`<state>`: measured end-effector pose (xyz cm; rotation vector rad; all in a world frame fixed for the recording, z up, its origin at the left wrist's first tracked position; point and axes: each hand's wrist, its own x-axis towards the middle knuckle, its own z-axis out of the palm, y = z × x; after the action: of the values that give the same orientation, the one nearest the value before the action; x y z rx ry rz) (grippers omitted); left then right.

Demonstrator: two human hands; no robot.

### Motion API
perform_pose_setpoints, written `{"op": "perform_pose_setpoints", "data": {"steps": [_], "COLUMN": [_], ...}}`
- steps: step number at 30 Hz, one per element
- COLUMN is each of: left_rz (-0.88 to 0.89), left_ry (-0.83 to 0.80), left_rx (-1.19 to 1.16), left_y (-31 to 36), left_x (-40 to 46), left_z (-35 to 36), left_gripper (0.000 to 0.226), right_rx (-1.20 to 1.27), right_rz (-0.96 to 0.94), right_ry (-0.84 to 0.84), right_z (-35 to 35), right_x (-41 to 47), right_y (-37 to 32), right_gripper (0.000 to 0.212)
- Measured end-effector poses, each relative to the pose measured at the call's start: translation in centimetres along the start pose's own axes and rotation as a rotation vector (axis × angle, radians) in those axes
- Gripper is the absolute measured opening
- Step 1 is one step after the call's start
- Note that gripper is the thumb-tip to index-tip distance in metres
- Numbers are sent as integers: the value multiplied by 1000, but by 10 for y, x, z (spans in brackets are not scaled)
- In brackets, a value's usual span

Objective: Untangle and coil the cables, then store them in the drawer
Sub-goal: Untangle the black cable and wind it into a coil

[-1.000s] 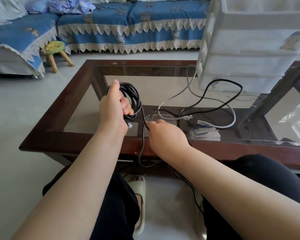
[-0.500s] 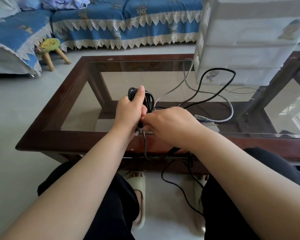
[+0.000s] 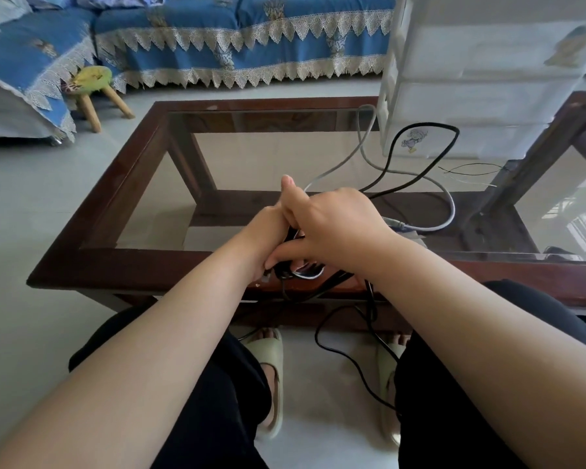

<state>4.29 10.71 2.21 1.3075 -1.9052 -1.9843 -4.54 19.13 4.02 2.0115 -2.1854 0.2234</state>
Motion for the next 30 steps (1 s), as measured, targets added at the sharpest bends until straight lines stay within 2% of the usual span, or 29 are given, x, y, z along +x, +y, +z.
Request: {"op": "perform_pose_setpoints", "data": {"steps": [4, 7, 9, 12, 14, 18, 21, 23, 26, 27, 30], "left_rz": [43, 40, 66, 145, 198, 365, 452, 461, 486, 491, 440], "left_ry": [-101, -198, -216, -161, -123, 71, 141, 92, -52, -80, -145], "left_rx": [84, 96, 159, 291, 329, 550, 686, 753, 780, 795, 771], "left_y": [1, -1, -3, -5, -7, -8, -6, -8, -11, -10, -6], "left_x": [-3, -2, -1, -2, -3, 2, 2, 3, 1, -1, -4], "left_z": [-3, -8, -11, -13, -14, -14, -15, -18, -20, -19, -18], "left_gripper": [38, 40, 46, 66, 70, 70, 68, 72, 99, 99, 68], "right_rx": [84, 171, 280, 613, 802, 934, 809, 787, 853, 862, 837], "right_rz": [3, 9, 37, 147, 180, 183, 188, 161, 189, 205, 259], "right_ry": [14, 23, -30, -243, -331, -414, -536, -566, -460, -417, -325], "right_z": [1, 6, 6, 3, 3, -1, -5, -8, -9, -8, -2], "right_x": [3, 6, 6, 3, 0, -5, -10, -11, -11, -11, -10], "right_y": [3, 4, 4, 20, 33, 45, 50, 51, 49, 49, 47], "right_gripper": [83, 82, 77, 57, 38, 12, 20, 23, 29, 30, 36]}}
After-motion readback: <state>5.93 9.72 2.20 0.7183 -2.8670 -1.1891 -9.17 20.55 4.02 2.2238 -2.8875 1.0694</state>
